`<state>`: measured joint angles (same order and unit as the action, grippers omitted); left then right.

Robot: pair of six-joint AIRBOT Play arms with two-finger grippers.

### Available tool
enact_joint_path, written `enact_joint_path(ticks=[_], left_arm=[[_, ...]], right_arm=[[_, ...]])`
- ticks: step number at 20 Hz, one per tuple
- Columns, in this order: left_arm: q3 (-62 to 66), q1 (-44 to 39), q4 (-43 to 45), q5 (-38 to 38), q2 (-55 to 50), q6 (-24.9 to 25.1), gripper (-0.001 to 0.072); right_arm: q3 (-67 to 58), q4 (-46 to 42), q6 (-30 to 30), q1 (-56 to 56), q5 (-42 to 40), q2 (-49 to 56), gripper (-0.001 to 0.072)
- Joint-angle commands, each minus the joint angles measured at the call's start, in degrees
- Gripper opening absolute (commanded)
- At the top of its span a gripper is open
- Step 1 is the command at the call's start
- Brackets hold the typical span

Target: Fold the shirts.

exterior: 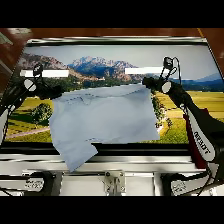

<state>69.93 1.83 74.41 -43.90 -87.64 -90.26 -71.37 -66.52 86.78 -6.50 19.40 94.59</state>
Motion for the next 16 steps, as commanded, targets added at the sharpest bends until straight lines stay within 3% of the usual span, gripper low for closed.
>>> enact_joint_path(ticks=[1,3,4,8,14,15,16], left_arm=[[1.9,0.1,9.8,-12.6,-0.9,-0.2,0.0032],[3.1,0.0,15.8,-19.6,-0.9,0.7,0.0033],[3.1,0.0,16.0,-21.9,-0.9,3.5,0.0033],[3.0,-0.1,15.1,-23.9,-1.0,4.0,0.0033],[2.9,-0.1,7.4,-26.5,-1.8,3.0,0.0034],[2.9,-0.1,6.2,-27.3,-1.7,3.0,0.0059],[2.9,-0.1,6.1,-28.5,-1.6,3.0,0.0191]], right_arm=[[0.0,-0.1,1.5,0.8,8.2,-0.8,0.0068],[0.0,-0.6,1.5,2.6,15.2,-2.0,0.0068],[0.0,-1.0,1.6,3.8,18.5,-2.1,0.0068],[0.0,-2.7,3.1,6.4,27.6,-1.2,0.0068],[0.0,-2.5,6.3,4.6,31.0,3.1,0.0069],[0.0,-2.6,6.2,4.5,31.0,3.1,0.0107],[0.0,-2.7,6.1,4.7,31.0,2.5,0.0264]])
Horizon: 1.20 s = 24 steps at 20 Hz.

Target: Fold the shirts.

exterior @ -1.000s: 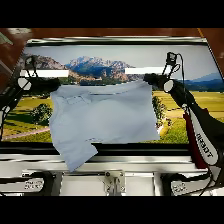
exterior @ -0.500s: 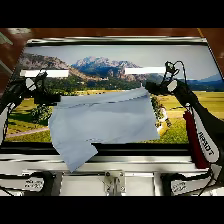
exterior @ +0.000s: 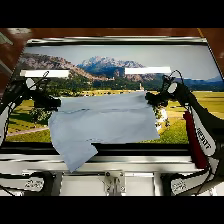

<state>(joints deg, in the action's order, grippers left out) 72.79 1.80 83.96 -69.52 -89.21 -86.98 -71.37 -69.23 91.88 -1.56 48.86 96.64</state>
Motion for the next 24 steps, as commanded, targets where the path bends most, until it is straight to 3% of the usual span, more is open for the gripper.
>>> enact_joint_path(ticks=[1,2,4,6,8,11,16,20,24], left_arm=[[0.0,0.1,-3.4,-4.8,0.0,-0.2,0.0425],[0.0,0.4,-3.4,-7.4,0.0,0.0,0.0593],[0.0,1.3,-3.0,-13.4,0.2,0.7,0.0614],[-2.2,2.9,-3.6,-16.8,2.5,1.8,0.0614],[-9.4,5.3,-6.7,-13.9,8.3,2.4,0.0614],[-28.6,11.7,-15.6,-6.6,22.0,4.3,0.0661],[-47.0,22.6,-17.3,-5.0,37.0,5.0,0.066],[-49.2,24.1,-18.1,-4.8,35.9,5.6,0.0651],[-50.1,24.1,-26.1,-1.8,30.7,9.7,0.065]], right_arm=[[0.0,-0.2,0.4,0.3,1.7,-0.5,0.0487],[-0.1,-0.4,-1.4,1.1,2.7,-2.1,0.0569],[-0.1,-2.9,-6.3,3.5,5.9,-6.7,0.057],[-0.1,-11.7,-6.7,6.8,12.8,-11.8,0.057],[0.1,-19.9,-7.6,11.2,22.4,-15.5,0.057],[2.3,-17.9,-16.2,19.8,32.8,-17.9,0.0569],[6.5,-1.8,-18.1,27.3,30.1,-18.6,0.0569],[6.9,-1.2,-18.1,25.0,29.2,-18.6,0.0568],[6.9,-1.2,-18.0,21.9,27.0,-18.6,0.0569]])
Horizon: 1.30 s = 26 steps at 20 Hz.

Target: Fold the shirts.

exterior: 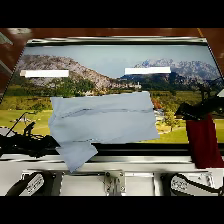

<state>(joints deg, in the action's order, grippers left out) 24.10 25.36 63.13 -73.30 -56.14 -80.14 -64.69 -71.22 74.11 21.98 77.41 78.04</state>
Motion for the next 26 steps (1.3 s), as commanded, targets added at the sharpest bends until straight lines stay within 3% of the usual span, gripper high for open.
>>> enact_joint_path(ticks=[1,6,8,9,11,14,15,16,19,26], left_arm=[[-1.7,0.3,-5.7,2.8,-3.7,3.1,0.0649],[-1.9,-3.1,-5.8,8.3,-7.7,3.3,0.0635],[-1.9,-5.1,-6.7,10.0,-7.9,4.0,0.0439],[-1.9,-6.2,-7.6,11.0,-7.9,4.0,0.0379],[-1.9,-7.8,-9.4,11.7,-7.9,4.4,0.0038],[-1.5,-8.1,-10.7,8.5,-7.8,8.2,0.0033],[-1.4,-8.1,-10.6,7.3,-7.8,8.8,0.0032],[-1.2,-7.8,-10.7,6.4,-7.7,9.0,0.0033],[-0.7,-7.1,-10.7,4.1,-7.1,9.5,0.0033],[0.9,-7.1,-12.7,2.1,-5.5,12.6,0.0033]], right_arm=[[0.2,0.8,-0.3,-2.2,-2.0,0.0,0.0568],[0.2,1.3,0.7,-3.6,-3.1,0.0,0.0569],[0.2,1.4,1.0,-3.6,-3.0,0.0,0.0569],[0.2,1.3,1.6,-3.6,-3.0,0.0,0.0569],[0.2,1.3,2.7,-3.6,-3.0,0.0,0.0569],[0.2,0.7,3.4,-3.6,-1.5,0.0,0.0585],[0.3,0.4,2.3,-3.4,0.6,0.1,0.0653],[1.0,0.3,0.7,-2.9,3.1,0.1,0.0669],[8.1,3.1,0.2,0.9,5.2,0.1,0.067],[21.6,7.7,0.6,-3.0,-7.4,0.1,0.0669]])
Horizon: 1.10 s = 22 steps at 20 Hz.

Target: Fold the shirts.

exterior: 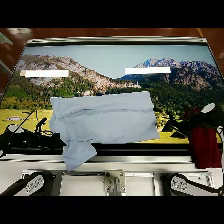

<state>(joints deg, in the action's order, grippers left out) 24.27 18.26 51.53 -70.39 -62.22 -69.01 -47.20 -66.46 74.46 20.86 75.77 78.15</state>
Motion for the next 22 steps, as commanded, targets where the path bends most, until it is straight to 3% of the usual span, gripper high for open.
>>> enact_joint_path(ticks=[1,4,5,10,11,12,13,18,22], left_arm=[[1.0,0.0,-1.3,-1.1,0.6,1.5,0.0034],[1.9,0.0,-1.7,-1.3,0.6,1.5,0.0034],[2.2,0.0,-1.7,-1.3,0.6,1.5,0.0034],[4.6,0.0,-1.7,-1.7,0.6,2.9,0.0034],[5.0,0.0,-1.6,-1.7,0.6,3.0,0.0034],[5.4,0.0,-1.6,-1.7,0.6,3.0,0.0034],[6.0,0.0,-1.6,-1.7,0.6,3.0,0.0034],[14.7,0.0,-1.7,-1.7,2.8,4.5,0.0034],[23.6,0.0,-1.7,-0.3,2.6,4.3,0.0033]], right_arm=[[4.6,4.3,0.4,-3.1,-7.5,0.0,0.0668],[4.8,4.5,1.7,-7.0,-10.2,0.1,0.0665],[4.8,4.5,2.3,-8.0,-10.6,0.4,0.0608],[4.8,5.2,3.2,-12.9,-10.7,4.2,0.0595],[4.8,5.2,3.3,-14.1,-11.3,4.5,0.0425],[4.7,5.1,3.2,-14.9,-11.6,4.5,0.0207],[4.2,5.4,3.3,-15.0,-11.0,4.5,0.0075],[-1.8,7.9,-0.4,-15.0,-10.3,0.8,0.0068],[-8.1,16.3,0.1,-15.0,-18.4,0.0,0.0067]])
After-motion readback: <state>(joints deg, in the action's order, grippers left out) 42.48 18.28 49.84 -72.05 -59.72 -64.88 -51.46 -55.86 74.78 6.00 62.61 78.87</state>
